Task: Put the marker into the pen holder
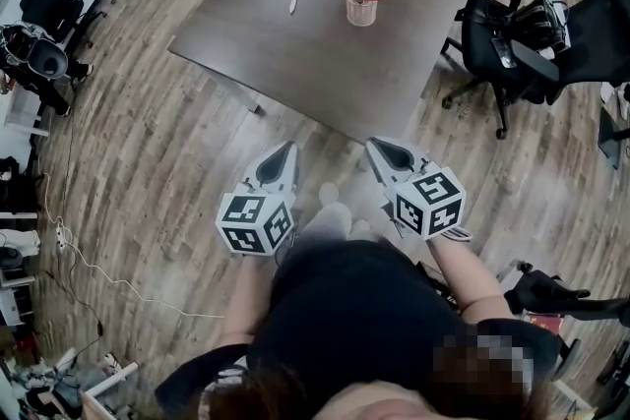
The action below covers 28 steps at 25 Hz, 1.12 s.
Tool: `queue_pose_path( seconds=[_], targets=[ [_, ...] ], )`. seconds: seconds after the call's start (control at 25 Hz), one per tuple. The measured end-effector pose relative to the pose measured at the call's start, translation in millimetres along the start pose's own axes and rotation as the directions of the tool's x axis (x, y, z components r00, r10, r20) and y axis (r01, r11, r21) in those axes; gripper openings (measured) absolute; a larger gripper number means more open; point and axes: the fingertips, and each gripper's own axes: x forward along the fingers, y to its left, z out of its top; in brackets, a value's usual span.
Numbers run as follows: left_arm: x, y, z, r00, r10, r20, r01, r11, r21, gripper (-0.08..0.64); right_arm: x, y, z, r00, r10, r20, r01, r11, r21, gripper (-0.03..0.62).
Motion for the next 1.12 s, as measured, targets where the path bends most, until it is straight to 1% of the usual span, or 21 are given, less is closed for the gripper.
queue_pose_path(
  seconds=[0.2, 0.32, 0.48, 0.84, 0.88, 0.92, 0.96, 1.12],
  targets=[
    [33, 9, 11, 1.0, -0.023, 0.01, 0.023, 1.0, 0.015, 0.023, 15, -21, 6, 0.999, -0.032, -0.012, 0.032, 0.999, 0.003, 0.018],
    [49, 19, 22, 0.999, -0.043, 0.018, 0.042, 0.999, 0.034, 0.023, 27, -28, 16, 0.999, -0.05, -0.011, 0.05, 0.999, -0.005, 0.018],
    [74, 33, 36, 0.998, -0.063, 0.024, 0.062, 0.998, 0.029, 0.023, 48, -44, 33, 0.998, -0.068, -0.013, 0.068, 0.998, -0.014, 0.018],
    [123, 82, 69, 0.998, -0.062, 0.014, 0.061, 0.998, 0.035, 0.027, 102, -69, 60, 0.995, -0.091, -0.039, 0.091, 0.996, -0.004, 0.018],
    [129, 87, 72, 0.998, -0.067, 0.013, 0.067, 0.997, 0.035, 0.046, 108, -72, 62, 0.995, -0.094, -0.042, 0.094, 0.996, -0.003, 0.018],
    [135, 92, 75, 0.997, -0.075, 0.011, 0.074, 0.997, 0.036, 0.092, 114, -75, 64, 0.994, -0.099, -0.045, 0.099, 0.995, -0.002, 0.018],
    [141, 97, 77, 0.997, -0.082, 0.008, 0.082, 0.996, 0.037, 0.103, 120, -78, 65, 0.993, -0.103, -0.048, 0.103, 0.995, -0.001, 0.018],
    [165, 114, 79, 0.994, -0.111, -0.018, 0.112, 0.992, 0.054, 0.103, 140, -87, 70, 0.99, -0.131, -0.054, 0.132, 0.991, 0.001, 0.018]
  ],
)
